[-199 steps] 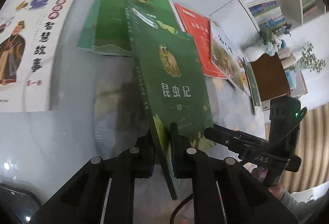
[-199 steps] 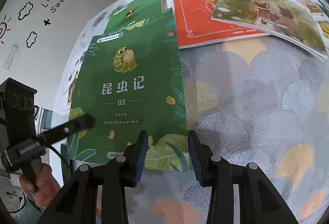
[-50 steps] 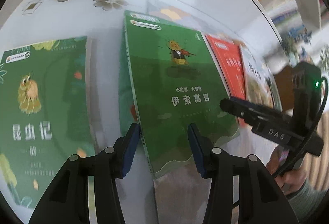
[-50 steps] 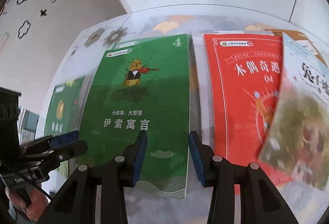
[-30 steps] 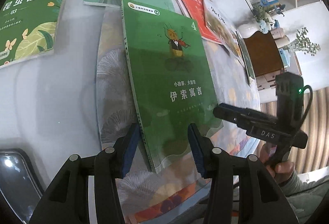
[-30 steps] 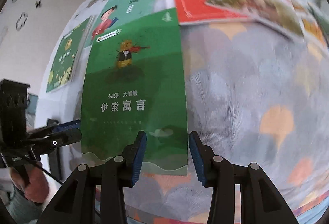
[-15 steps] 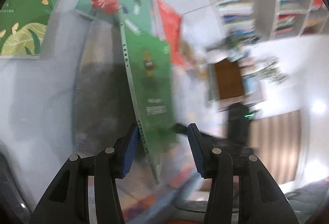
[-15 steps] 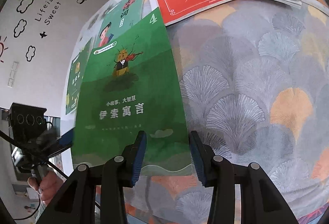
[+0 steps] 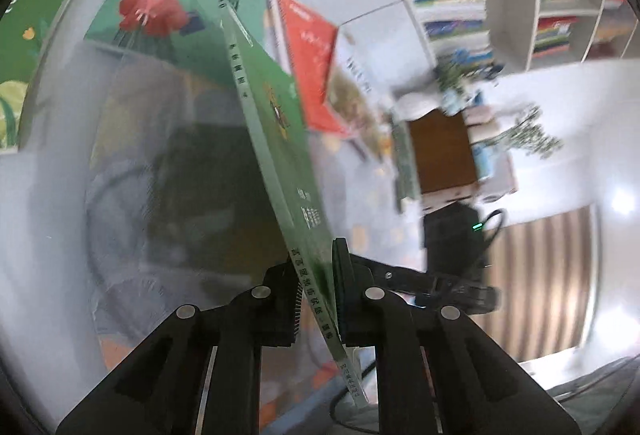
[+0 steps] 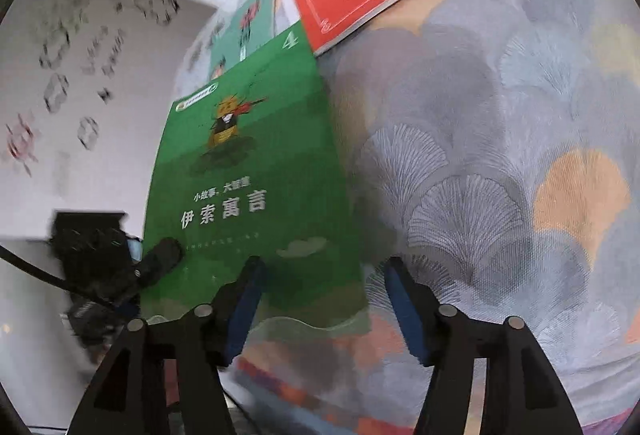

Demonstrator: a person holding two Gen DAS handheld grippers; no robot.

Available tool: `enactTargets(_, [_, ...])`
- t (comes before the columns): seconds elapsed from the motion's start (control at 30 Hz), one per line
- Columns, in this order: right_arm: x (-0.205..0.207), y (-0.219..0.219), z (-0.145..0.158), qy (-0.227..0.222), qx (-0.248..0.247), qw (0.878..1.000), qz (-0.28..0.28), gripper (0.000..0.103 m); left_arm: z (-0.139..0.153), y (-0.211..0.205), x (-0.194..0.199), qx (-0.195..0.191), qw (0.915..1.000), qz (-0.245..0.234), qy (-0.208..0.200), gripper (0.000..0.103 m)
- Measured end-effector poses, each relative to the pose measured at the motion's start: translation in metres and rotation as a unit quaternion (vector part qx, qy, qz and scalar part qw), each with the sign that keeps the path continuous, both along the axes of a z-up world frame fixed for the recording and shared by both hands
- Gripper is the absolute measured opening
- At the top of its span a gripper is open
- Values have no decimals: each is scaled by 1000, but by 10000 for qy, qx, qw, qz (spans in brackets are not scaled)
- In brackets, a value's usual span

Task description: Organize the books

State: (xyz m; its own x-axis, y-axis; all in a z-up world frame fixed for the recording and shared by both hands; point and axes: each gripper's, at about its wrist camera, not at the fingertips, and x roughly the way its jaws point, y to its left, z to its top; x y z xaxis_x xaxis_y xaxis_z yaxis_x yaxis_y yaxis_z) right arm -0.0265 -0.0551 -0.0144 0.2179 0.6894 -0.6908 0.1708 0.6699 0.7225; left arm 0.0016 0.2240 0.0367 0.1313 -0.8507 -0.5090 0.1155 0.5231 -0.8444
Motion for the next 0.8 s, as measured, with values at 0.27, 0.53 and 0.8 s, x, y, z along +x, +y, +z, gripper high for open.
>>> enactTargets(0.27, [9,-15,-16,238,1321,9898,-484,75,-5,5,7,-625,9974,78,352,10])
enactTargets(0.53, [18,18,0,-185,1382,9899,-272,43,4,13,0,-217,9996,77,146,11])
enactTargets(0.8, [15,66,73,-1329,-85,9890,638,42,35,24,-10,20,9992,93,-380,12])
